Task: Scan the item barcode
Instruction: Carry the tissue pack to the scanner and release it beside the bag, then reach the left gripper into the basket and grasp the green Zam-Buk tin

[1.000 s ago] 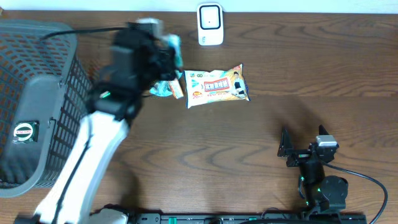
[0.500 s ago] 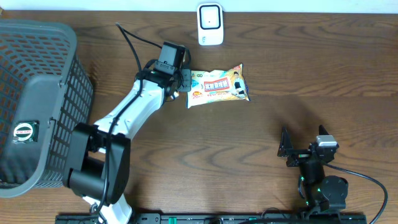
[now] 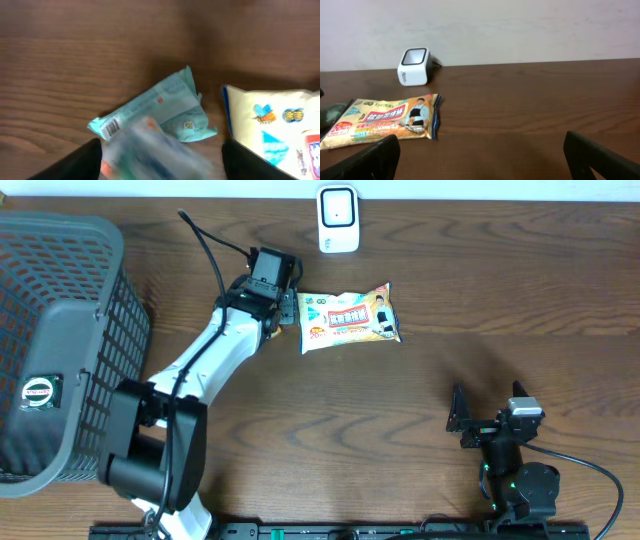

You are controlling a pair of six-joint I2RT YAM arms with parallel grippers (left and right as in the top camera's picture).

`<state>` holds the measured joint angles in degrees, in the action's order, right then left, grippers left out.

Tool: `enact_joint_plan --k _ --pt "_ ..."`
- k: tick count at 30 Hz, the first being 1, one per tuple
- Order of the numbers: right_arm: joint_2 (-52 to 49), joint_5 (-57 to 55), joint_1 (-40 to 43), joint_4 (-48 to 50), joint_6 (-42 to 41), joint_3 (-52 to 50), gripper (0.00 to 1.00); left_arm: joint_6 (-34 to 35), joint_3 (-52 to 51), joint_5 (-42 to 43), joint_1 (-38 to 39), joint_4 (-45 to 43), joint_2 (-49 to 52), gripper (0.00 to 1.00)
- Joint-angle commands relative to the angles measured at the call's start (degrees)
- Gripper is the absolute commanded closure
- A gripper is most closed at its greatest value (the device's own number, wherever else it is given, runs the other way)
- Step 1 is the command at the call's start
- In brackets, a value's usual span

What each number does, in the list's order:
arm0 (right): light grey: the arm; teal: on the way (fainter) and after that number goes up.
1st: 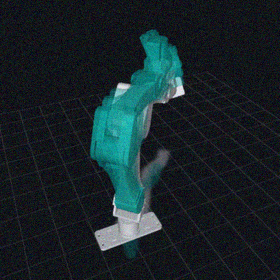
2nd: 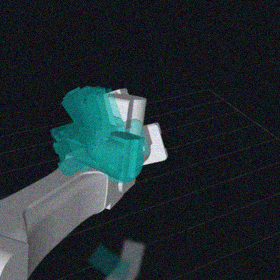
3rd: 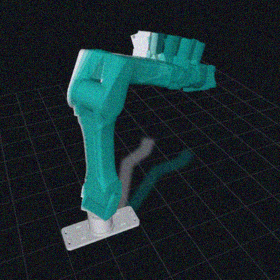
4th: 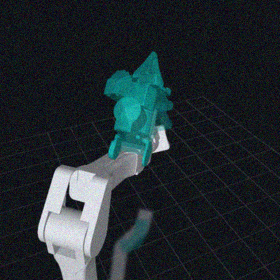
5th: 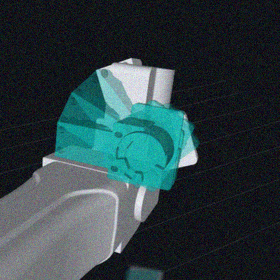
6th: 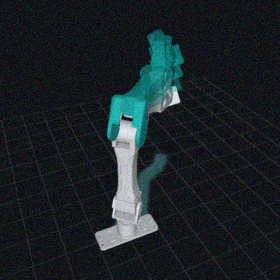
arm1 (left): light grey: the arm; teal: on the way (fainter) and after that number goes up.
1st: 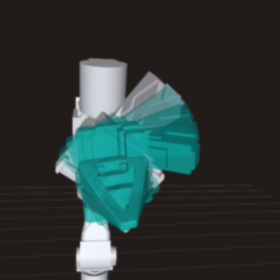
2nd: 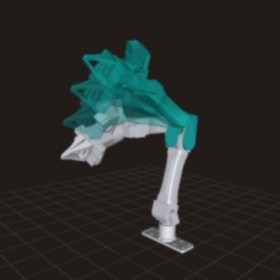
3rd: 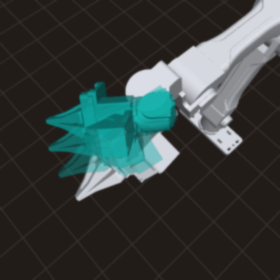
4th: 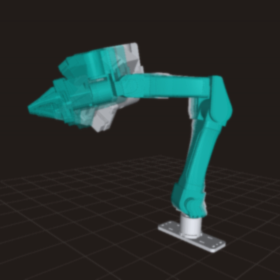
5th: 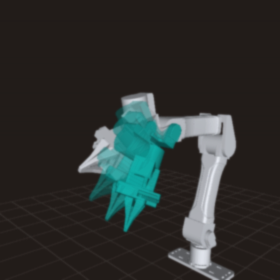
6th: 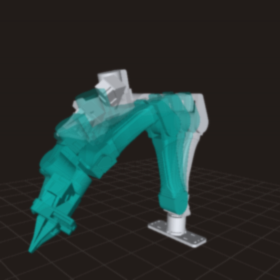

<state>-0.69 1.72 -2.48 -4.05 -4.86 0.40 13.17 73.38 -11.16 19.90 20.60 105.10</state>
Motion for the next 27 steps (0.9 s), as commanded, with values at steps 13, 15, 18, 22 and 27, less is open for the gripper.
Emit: enact_joint_plan --k 13,15,18,22,27 --pt "0.3 0.0 0.0 -0.2 0.9 -0.1 0.01 -0.7 0.7 -2.2 -7.1 1.1 -16.9 0.16" --pt "0.3 0.0 0.0 -0.2 0.9 -0.1 0.01 -0.7 0.7 -2.2 -9.5 1.2 -19.2 0.16" --pt "0.3 0.0 0.0 -0.2 0.9 -0.1 0.01 -0.7 0.7 -2.2 -13.5 1.2 -23.9 0.16" --pt "0.3 0.0 0.0 -0.2 0.9 -0.1 0.01 -0.7 0.7 -2.2 -20.2 1.2 -30.4 0.16" --pt "0.3 0.0 0.0 -0.2 0.9 -0.1 0.01 -0.7 0.7 -2.2 -32.5 1.8 -35.5 0.15"
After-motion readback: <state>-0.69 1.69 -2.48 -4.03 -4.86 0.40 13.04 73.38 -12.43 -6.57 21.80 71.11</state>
